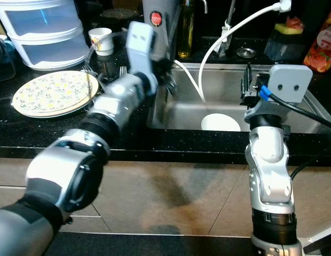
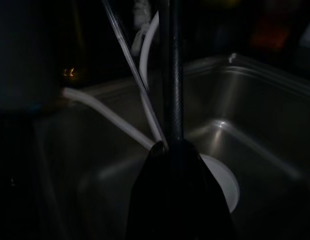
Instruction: Kitchen organization
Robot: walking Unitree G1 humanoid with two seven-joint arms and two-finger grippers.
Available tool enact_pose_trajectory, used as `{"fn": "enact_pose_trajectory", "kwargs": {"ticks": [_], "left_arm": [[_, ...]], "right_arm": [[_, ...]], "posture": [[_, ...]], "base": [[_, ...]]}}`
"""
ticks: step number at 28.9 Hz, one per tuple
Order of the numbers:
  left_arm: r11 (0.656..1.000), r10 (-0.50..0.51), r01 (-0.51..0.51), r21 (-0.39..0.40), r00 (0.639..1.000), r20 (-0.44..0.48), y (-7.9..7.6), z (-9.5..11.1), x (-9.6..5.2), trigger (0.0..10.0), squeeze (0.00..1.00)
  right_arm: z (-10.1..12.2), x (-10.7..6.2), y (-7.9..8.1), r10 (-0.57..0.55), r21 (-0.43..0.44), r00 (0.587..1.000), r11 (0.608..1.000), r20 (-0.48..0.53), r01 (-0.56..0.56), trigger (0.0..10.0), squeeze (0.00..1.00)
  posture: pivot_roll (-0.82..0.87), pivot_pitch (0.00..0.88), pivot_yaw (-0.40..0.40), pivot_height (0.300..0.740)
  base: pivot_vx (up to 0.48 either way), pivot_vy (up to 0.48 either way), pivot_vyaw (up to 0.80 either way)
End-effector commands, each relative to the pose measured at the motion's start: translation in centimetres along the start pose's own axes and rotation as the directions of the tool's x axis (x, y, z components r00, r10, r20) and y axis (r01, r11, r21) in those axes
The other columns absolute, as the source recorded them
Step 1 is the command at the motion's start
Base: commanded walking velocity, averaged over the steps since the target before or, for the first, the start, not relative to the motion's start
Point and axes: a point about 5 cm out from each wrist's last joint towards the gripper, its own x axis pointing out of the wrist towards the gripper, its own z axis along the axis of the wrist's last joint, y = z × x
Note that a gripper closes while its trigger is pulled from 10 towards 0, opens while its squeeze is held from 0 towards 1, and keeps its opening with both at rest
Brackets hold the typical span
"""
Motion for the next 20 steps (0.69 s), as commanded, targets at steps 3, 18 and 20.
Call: {"fn": "enact_pose_trajectory", "kwargs": {"ticks": [3,18,20], "left_arm": [[0.999,0.031,-0.029,0.037,0.997,-0.069,-1.3,-1.3,0.3,10.0,0.11],[0.99,0.026,-0.048,0.135,0.987,0.157,0.9,3.4,-0.1,10.0,0.0],[0.985,0.02,-0.049,0.168,0.986,0.165,0.9,3.6,-0.2,10.0,0.0]], "right_arm": [[1.0,-0.7,0.3,0.01,-0.001,1.0,1.0,0.014,-0.01,10.0,0.0],[1.1,-0.3,0.2,0.005,0.023,1.0,1.0,0.019,-0.005,10.0,0.0],[1.1,-0.1,0.4,0.008,0.028,1.0,1.0,0.022,-0.009,10.0,0.0]], "posture": [[-0.14,0.134,0.032,0.74],[-0.08,0.132,0.005,0.74],[-0.04,0.101,0.004,0.74]], "base": [[0.0,0.0,0.0],[0.0,0.0,0.0],[0.0,0.0,0.0]]}}
